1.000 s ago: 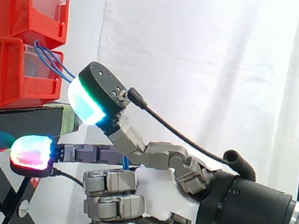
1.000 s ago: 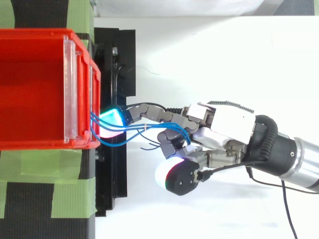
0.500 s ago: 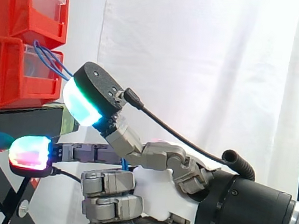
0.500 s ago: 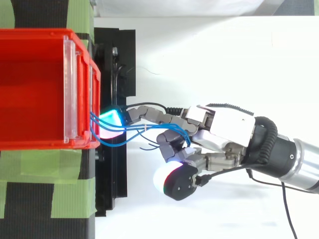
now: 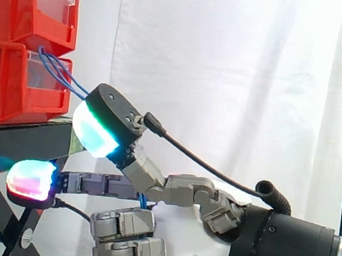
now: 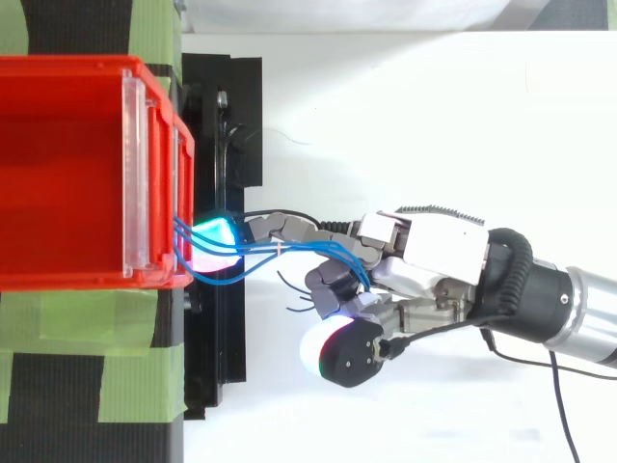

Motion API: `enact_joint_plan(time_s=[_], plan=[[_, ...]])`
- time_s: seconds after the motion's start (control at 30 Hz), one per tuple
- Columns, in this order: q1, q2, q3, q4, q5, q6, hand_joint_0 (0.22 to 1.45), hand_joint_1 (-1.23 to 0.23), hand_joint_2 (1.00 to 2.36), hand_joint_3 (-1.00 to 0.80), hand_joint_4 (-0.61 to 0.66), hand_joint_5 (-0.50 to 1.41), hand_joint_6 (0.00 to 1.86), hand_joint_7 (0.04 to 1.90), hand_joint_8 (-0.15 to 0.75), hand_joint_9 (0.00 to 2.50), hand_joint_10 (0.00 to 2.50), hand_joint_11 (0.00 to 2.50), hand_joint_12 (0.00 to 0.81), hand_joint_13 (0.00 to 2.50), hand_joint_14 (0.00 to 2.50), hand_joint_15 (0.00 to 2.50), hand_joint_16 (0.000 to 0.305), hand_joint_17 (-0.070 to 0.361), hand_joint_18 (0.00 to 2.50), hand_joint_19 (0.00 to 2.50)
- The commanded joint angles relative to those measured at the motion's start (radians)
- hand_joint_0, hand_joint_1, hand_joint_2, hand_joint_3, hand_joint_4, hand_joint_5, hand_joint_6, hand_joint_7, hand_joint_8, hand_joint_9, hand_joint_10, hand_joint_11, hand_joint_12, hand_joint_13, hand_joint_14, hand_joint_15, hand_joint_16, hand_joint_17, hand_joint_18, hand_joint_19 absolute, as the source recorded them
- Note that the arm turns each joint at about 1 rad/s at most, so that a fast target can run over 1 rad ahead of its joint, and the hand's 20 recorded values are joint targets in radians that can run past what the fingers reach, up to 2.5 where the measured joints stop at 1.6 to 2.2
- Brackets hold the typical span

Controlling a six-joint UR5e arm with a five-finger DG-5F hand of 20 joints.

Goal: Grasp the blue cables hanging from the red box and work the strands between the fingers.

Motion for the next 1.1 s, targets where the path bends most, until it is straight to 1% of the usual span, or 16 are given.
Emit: enact_joint_plan(time_s=[0.0,0.2,0.3,0.33,0.4,0.6,0.67,0.7,0.73,0.77,0.9,0.93,0.97,1.07], plan=[[-0.002,0.000,0.000,-0.003,-0.001,0.001,0.73,-0.55,1.00,-1.00,0.21,-0.20,0.01,0.73,0.397,0.65,2.50,2.50,0.428,0.96,2.50,1.59,0.051,0.116,1.47,1.54],[-0.005,0.001,-0.003,-0.006,-0.001,0.009,0.73,-0.55,1.00,-1.00,0.21,-0.20,0.01,0.73,0.399,0.66,2.50,2.50,0.428,0.96,2.50,1.59,0.051,0.115,1.47,1.53],[-0.007,0.004,-0.020,-0.004,0.003,0.014,0.73,-0.55,1.00,-1.00,0.21,-0.20,0.01,0.73,0.400,0.66,2.50,2.50,0.430,0.96,2.50,1.60,0.052,0.116,1.47,1.53],[-0.007,0.004,-0.020,-0.004,0.003,0.014,0.73,-0.55,1.00,-1.00,0.21,-0.20,0.01,0.73,0.400,0.66,2.50,2.50,0.430,0.96,2.50,1.60,0.052,0.118,1.47,1.54],[-0.007,0.017,-0.031,-0.003,0.004,0.014,0.73,-0.55,1.00,-1.00,0.21,-0.20,0.01,0.73,0.401,0.66,2.50,2.50,0.428,0.96,2.50,1.59,0.052,0.118,1.47,1.53],[-0.010,0.026,-0.039,-0.010,0.004,0.015,0.73,-0.55,1.00,-1.00,0.21,-0.20,0.01,0.73,0.401,0.66,2.50,2.50,0.428,0.96,2.50,1.59,0.052,0.118,1.47,1.52],[-0.010,0.026,-0.051,-0.007,0.004,0.015,0.73,-0.55,1.00,-1.00,0.21,-0.20,0.01,0.73,0.404,0.66,2.50,2.50,0.436,0.96,2.50,1.59,0.053,0.119,1.46,1.52],[-0.010,0.026,-0.066,0.002,0.006,0.015,0.73,-0.55,1.00,-1.00,0.21,-0.20,0.01,0.73,0.401,0.66,2.50,2.50,0.428,0.96,2.50,1.59,0.052,0.118,1.46,1.52],[-0.010,0.027,-0.068,0.005,0.007,0.015,0.73,-0.55,1.00,-1.00,0.21,-0.20,0.01,0.73,0.399,0.66,2.50,2.50,0.429,0.96,2.50,1.59,0.052,0.118,1.46,1.52],[-0.010,0.037,-0.074,0.013,0.010,0.015,0.73,-0.55,1.00,-1.00,0.21,-0.20,0.01,0.73,0.401,0.66,2.50,2.50,0.436,0.96,2.50,1.59,0.052,0.116,1.46,1.51],[-0.010,0.043,-0.073,0.005,0.012,0.017,0.73,-0.55,1.00,-1.00,0.21,-0.20,0.01,0.73,0.403,0.66,2.50,2.50,0.428,0.96,2.50,1.60,0.051,0.115,1.46,1.53],[-0.013,0.041,-0.073,-0.001,0.010,0.017,0.73,-0.55,1.00,-1.00,0.21,-0.20,0.01,0.73,0.400,0.66,2.50,2.50,0.428,0.96,2.50,1.60,0.052,0.117,1.46,1.52],[-0.011,0.041,-0.073,-0.003,0.010,0.017,0.73,-0.55,1.00,-1.00,0.21,-0.20,0.01,0.73,0.402,0.66,2.50,2.50,0.427,0.95,2.50,1.58,0.052,0.117,1.46,1.51],[-0.016,0.043,-0.076,-0.007,0.006,0.025,0.73,-0.55,1.00,-1.00,0.21,-0.20,0.01,0.73,0.400,0.66,2.50,2.50,0.432,0.95,2.50,1.60,0.052,0.118,1.46,1.52]])
